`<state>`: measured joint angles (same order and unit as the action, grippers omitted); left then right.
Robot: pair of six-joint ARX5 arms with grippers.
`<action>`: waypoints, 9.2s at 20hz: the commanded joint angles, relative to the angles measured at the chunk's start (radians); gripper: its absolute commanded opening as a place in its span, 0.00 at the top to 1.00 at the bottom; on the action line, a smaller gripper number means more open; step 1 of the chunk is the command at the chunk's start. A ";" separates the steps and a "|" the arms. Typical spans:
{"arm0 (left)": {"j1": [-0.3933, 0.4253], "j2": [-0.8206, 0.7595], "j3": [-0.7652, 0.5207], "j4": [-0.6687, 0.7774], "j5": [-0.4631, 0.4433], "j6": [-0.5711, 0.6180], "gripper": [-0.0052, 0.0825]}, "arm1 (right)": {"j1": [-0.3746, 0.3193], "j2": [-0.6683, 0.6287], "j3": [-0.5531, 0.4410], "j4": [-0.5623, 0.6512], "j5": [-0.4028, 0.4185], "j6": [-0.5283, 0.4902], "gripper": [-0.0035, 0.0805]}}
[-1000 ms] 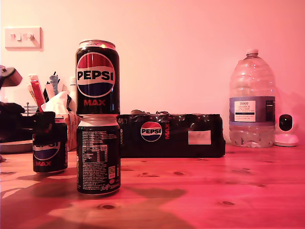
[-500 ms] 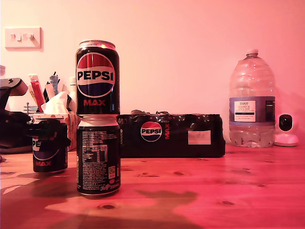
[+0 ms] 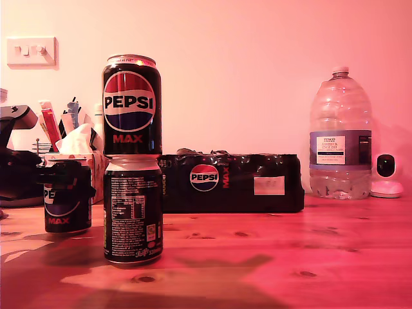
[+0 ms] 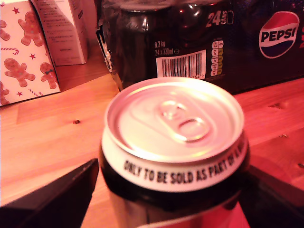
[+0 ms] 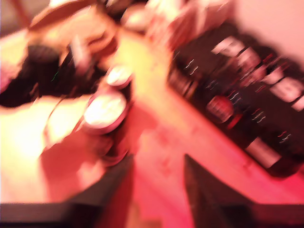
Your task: Stack up the Pepsi cans on top of each other
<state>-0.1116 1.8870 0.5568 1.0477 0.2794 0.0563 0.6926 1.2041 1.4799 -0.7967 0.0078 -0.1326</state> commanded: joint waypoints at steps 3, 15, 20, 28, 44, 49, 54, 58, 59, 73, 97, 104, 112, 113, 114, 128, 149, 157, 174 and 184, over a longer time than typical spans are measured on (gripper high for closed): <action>-0.002 0.008 -0.003 0.010 0.005 0.005 0.05 | -0.077 -0.005 -0.241 0.230 -0.052 -0.018 0.97; -0.002 0.008 -0.003 -0.004 0.033 0.034 0.47 | -0.286 -0.238 -0.919 0.875 -0.109 0.098 0.97; -0.002 0.008 -0.003 -0.009 0.066 0.053 0.60 | -0.323 -0.394 -1.001 0.853 -0.105 0.136 0.97; -0.002 0.008 -0.003 -0.007 0.106 0.049 0.64 | -0.336 -0.654 -1.106 0.749 -0.002 0.180 0.97; -0.002 -0.131 -0.003 -0.131 0.159 0.039 0.66 | -0.335 -0.843 -1.134 0.612 0.055 0.268 0.97; -0.002 -0.277 -0.003 -0.259 0.160 0.057 0.66 | -0.335 -0.843 -1.134 0.612 0.055 0.275 0.97; -0.002 -0.445 -0.003 -0.395 0.161 0.056 0.66 | -0.335 -0.843 -1.134 0.612 0.054 0.277 0.97; -0.003 -0.593 -0.003 -0.497 0.161 0.048 0.66 | -0.335 -0.843 -1.134 0.612 0.055 0.284 0.97; -0.003 -0.628 -0.003 -0.520 0.161 0.048 0.66 | -0.335 -0.843 -1.134 0.612 0.055 0.286 0.97; -0.109 -0.887 0.185 -0.977 0.157 0.058 0.66 | -0.335 -0.842 -1.134 0.614 0.054 0.294 0.97; -0.324 -0.884 0.364 -1.080 0.128 0.068 0.66 | -0.335 -0.842 -1.134 0.628 0.053 0.294 0.97; -0.373 -0.821 0.364 -1.049 0.100 0.079 0.66 | -0.335 -0.842 -1.134 0.628 0.050 0.294 0.97; -0.376 -0.800 0.364 -1.059 0.093 0.079 0.66 | -0.335 -0.842 -1.134 0.628 0.044 0.294 0.97; -0.376 -0.800 0.364 -1.063 0.093 0.079 0.66 | -0.335 -0.842 -1.134 0.628 0.044 0.294 0.97; -0.376 -0.800 0.364 -1.071 0.093 0.079 0.66 | -0.335 -0.842 -1.134 0.628 0.044 0.295 0.97; -0.406 -0.801 0.364 -1.162 0.061 0.097 0.65 | -0.335 -0.842 -1.134 0.627 0.044 0.294 0.97; -0.406 -0.801 0.315 -1.062 0.040 0.047 0.65 | -0.335 -0.842 -1.134 0.629 0.026 0.295 0.97; -0.406 -0.803 0.286 -1.067 0.040 0.043 0.65 | -0.335 -0.842 -1.134 0.631 0.018 0.295 0.97; -0.409 -0.856 0.243 -1.021 0.033 0.030 0.65 | -0.335 -0.842 -1.134 0.632 0.017 0.295 0.97; -0.409 -0.807 0.243 -0.987 0.034 0.023 0.65 | -0.335 -0.842 -1.134 0.632 0.017 0.295 0.97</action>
<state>-0.5167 1.0630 0.8158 0.0540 0.3130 0.0814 0.3607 0.3576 0.3607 -0.1738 0.0261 0.1593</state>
